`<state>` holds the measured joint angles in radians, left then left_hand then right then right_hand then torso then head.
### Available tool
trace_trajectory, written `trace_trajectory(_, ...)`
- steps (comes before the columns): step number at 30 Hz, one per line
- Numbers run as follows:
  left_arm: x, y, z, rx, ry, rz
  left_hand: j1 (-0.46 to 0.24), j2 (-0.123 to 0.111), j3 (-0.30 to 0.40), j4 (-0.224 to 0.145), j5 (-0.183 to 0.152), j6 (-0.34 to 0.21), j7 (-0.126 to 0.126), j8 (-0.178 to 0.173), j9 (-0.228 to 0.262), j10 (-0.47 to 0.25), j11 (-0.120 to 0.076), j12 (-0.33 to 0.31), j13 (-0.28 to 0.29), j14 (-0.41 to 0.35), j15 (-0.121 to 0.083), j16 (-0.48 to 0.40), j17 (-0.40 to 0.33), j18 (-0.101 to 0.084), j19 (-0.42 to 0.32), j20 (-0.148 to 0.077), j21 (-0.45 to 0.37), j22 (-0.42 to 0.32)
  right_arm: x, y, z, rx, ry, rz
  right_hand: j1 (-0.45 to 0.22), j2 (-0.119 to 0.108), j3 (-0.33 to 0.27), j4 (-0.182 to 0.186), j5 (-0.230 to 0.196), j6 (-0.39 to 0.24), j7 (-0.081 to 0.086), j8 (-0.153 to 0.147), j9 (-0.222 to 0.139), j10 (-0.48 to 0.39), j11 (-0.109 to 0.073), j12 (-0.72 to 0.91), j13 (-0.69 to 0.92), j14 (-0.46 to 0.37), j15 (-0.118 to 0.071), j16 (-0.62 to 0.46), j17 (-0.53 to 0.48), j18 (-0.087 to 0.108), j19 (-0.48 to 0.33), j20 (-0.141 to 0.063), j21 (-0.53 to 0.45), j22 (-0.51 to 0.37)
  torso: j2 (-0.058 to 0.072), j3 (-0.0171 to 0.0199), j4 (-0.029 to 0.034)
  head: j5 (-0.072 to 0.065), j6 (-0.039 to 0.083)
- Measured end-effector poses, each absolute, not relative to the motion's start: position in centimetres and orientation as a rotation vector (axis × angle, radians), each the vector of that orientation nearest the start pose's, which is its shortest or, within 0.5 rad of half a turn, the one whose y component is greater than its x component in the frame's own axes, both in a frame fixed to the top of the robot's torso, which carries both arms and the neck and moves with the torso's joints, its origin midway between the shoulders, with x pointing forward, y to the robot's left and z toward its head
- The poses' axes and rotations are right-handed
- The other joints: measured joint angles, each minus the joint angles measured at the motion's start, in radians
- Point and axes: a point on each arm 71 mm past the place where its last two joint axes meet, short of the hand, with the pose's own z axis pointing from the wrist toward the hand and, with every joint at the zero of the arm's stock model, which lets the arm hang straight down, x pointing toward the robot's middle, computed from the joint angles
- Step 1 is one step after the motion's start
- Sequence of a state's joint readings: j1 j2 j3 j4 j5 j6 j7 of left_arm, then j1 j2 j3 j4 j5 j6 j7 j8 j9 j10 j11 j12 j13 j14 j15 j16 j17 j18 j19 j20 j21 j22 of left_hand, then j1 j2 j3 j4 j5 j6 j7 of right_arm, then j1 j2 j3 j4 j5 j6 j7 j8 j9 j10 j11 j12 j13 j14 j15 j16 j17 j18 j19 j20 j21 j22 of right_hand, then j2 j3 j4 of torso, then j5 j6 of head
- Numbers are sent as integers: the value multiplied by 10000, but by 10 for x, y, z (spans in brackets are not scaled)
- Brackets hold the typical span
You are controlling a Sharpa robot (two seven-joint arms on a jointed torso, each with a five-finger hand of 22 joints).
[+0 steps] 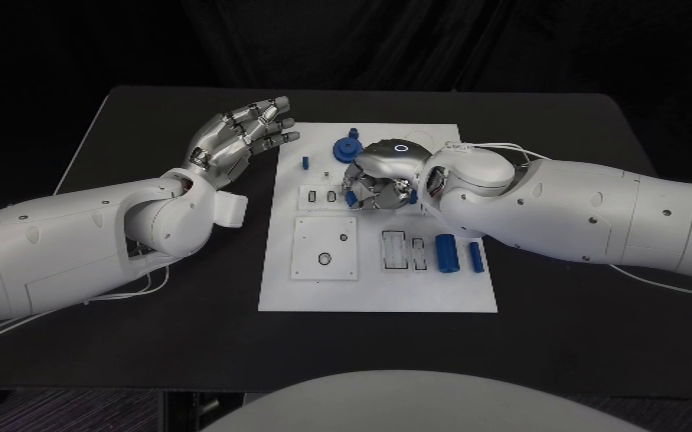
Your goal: Assemble the parts on the task board
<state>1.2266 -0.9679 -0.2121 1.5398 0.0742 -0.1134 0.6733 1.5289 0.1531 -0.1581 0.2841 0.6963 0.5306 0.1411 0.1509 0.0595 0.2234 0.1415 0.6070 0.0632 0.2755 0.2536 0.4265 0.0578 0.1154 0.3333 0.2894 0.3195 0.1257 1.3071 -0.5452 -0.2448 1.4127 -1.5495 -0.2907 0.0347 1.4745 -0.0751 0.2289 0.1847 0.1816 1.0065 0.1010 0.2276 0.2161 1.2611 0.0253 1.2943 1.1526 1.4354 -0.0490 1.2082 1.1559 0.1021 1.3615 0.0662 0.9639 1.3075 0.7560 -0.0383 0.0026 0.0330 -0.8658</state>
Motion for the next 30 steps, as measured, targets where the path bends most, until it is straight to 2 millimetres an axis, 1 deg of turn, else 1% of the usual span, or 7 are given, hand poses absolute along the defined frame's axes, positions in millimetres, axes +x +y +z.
trace_trajectory(14,462,264,-207,-10762,13155,-17071,0,0,28,28,0,0,0,0,0,0,0,0,-1,0,0,-6,-1,1,0,0,0,0,475,-73,-205,-6245,16202,7740,-105,-24,-68,13,349,-46,15,-4,22,0,0,0,37,-7,7,0,16,0,0,0,-115,-1,-2,-2,0,-30,-59)
trace_trajectory(16,462,264,-207,-10767,13169,-17070,0,0,28,28,0,0,0,0,0,0,0,0,-1,0,0,-6,-1,1,0,0,0,0,475,-72,-205,-6246,16186,7692,-105,-24,-70,12,359,-69,37,-12,106,-40,12,0,10,-37,37,-41,-15,-1,-2,2,-214,-1,-2,-3,0,-34,-65)
trace_trajectory(18,462,264,-208,-10773,13180,-17073,0,0,28,28,0,0,0,0,0,0,0,0,-1,0,0,-6,-2,1,0,0,0,0,475,-71,-205,-6245,16182,7656,-104,-24,-87,-22,414,-151,49,-12,459,-92,17,0,-24,-37,37,-86,-51,0,-36,35,-280,-1,-5,-3,-1,-38,-68)
trace_trajectory(21,462,264,-208,-10780,13198,-17077,0,0,28,28,0,0,0,0,0,0,0,0,-1,0,0,-6,-2,0,0,0,0,0,475,-70,-205,-6235,16184,7587,-104,-25,-65,-44,415,-172,68,-13,468,-93,18,-1,-43,-75,75,-124,-87,-1,-72,1,-335,-1,-5,-3,-5,-40,-69)
trace_trajectory(26,462,264,-208,-10794,13224,-17072,0,0,28,28,0,0,0,39,0,0,0,0,-2,0,0,-6,-2,0,0,0,0,0,476,-69,-205,-6202,16224,7469,-145,-63,-65,-44,425,-303,121,-60,665,-163,78,-51,-107,-97,97,-160,-133,-1,-112,41,-498,-1,-4,-3,-5,-54,-69)
trace_trajectory(29,462,264,-208,-10802,13239,-17066,0,0,28,28,0,0,0,39,0,0,0,0,-1,0,0,-7,-2,0,0,0,0,0,476,-68,-206,-6195,16262,7417,-212,2,-65,-45,425,-425,173,-140,666,-271,125,-116,-164,-130,130,-235,-193,5,-161,90,-622,-1,-2,-3,-6,-55,-70)
trace_trajectory(30,462,264,-208,-10805,13246,-17066,0,0,28,28,0,0,0,39,0,0,0,0,-2,0,0,-6,-2,0,-1,0,0,0,476,-68,-206,-6195,16286,7392,-299,-11,-62,-44,370,-590,190,-203,676,-348,132,-167,-214,-181,181,-304,-229,90,-230,96,-736,-1,-2,-3,-6,-55,-70)
